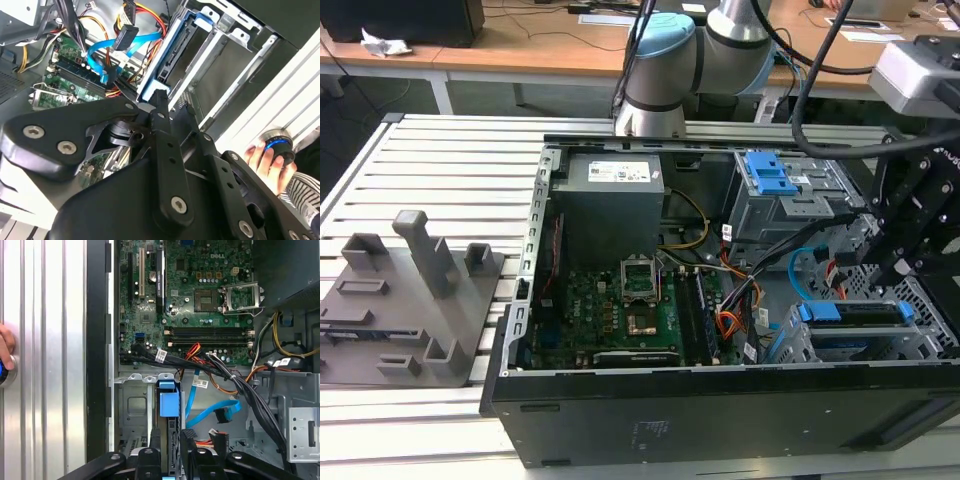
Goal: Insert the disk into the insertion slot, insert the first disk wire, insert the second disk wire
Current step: 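Insert the first disk wire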
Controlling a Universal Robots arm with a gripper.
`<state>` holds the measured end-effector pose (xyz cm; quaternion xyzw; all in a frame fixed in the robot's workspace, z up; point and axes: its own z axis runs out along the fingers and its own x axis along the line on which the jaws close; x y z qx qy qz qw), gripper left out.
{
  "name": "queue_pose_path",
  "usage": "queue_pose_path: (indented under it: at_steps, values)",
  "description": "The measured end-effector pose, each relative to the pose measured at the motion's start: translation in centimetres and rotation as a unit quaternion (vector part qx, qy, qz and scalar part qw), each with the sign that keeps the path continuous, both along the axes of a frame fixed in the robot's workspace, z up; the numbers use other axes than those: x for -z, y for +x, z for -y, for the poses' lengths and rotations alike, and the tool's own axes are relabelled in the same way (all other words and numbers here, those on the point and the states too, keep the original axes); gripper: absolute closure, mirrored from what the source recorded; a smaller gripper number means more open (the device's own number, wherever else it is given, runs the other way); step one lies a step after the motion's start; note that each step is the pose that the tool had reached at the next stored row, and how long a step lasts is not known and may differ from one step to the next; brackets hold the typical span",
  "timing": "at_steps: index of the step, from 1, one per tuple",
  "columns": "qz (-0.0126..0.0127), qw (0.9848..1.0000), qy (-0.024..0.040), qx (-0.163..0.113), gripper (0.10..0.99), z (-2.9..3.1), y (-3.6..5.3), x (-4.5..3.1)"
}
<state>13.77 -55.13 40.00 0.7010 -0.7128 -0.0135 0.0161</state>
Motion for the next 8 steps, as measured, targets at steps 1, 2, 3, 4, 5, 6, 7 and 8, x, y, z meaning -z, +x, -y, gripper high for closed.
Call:
queue_pose_path:
  at_steps: [1, 2, 3, 4, 5, 6, 7, 8]
  values:
    - [0.0, 1.0, 0.0, 0.0, 0.784, -0.04, 0.0, -0.61]
    - [0.0, 1.0, 0.0, 0.0, 0.784, -0.07, 0.0, -1.05]
    - [0.0, 1.0, 0.0001, 0.0, 0.784, -0.08, 0.0, -1.09]
    - [0.0, 1.0, 0.0, 0.0, 0.784, -0.08, 0.0, -1.1]
    - [0.0, 1.0, 0.0, 0.0, 0.784, -0.09, 0.0, -1.1]
    - [0.0, 1.0, 0.0, 0.0, 0.784, -0.23, 0.0, -1.11]
    - [0.0, 1.0, 0.0, 0.0, 0.784, -0.59, 0.0, -1.11]
    - [0.0, 1.0, -0.0001, 0.0, 0.784, -0.87, 0.0, -1.11]
